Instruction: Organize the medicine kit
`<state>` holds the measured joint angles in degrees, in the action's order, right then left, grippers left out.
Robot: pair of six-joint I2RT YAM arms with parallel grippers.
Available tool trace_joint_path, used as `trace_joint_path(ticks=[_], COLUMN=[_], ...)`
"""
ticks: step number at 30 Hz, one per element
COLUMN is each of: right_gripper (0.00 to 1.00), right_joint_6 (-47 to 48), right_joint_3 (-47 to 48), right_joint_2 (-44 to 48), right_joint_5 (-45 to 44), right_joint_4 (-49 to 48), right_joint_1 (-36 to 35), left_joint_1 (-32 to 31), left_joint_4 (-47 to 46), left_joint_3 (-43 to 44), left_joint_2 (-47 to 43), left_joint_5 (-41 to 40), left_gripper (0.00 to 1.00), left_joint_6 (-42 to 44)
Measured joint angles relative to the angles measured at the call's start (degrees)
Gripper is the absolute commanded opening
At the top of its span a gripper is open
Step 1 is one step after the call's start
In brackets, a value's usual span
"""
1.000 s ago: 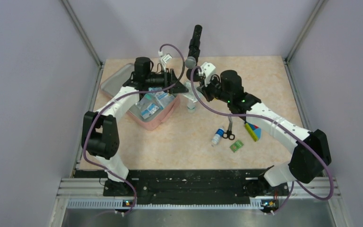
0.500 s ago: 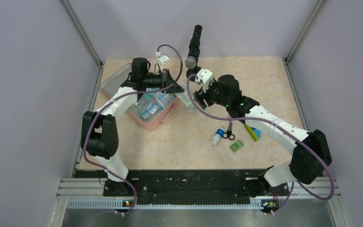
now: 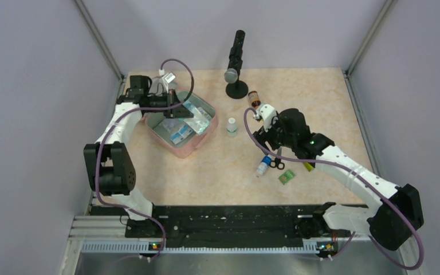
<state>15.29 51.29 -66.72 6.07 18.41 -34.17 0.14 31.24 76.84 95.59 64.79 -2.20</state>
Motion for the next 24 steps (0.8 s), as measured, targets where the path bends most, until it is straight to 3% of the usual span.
trace_joint_path(ticks=[3,9,14,24], right_gripper=[0.72,0.72,0.72,0.72], right_joint_6=[0.0,0.0,0.1,0.8], right_joint_3=[-0.3,-0.3,-0.5,-2.2], right_joint_2=[-0.1,-0.2,-0.2,-0.2], right_joint_5=[-0.1,-0.2,-0.2,-0.3], right_joint_4=[1.1,0.6,0.0,-0.4], right_joint_1=[0.4,0.6,0.6,2.9], left_joint_1=[3.0,5.7,5.7,5.7], left_joint_4=[7.9,22.1,25.5,22.1], left_joint_3=[4.8,19.9,18.9,16.3], left_joint_2=[0.9,11.2,17.1,22.8], left_joint_5=[-2.8,-11.0,-13.7,-16.4], left_gripper=[0.00,0.00,0.00,0.00], left_joint_6=[6.3,19.1,21.0,17.8])
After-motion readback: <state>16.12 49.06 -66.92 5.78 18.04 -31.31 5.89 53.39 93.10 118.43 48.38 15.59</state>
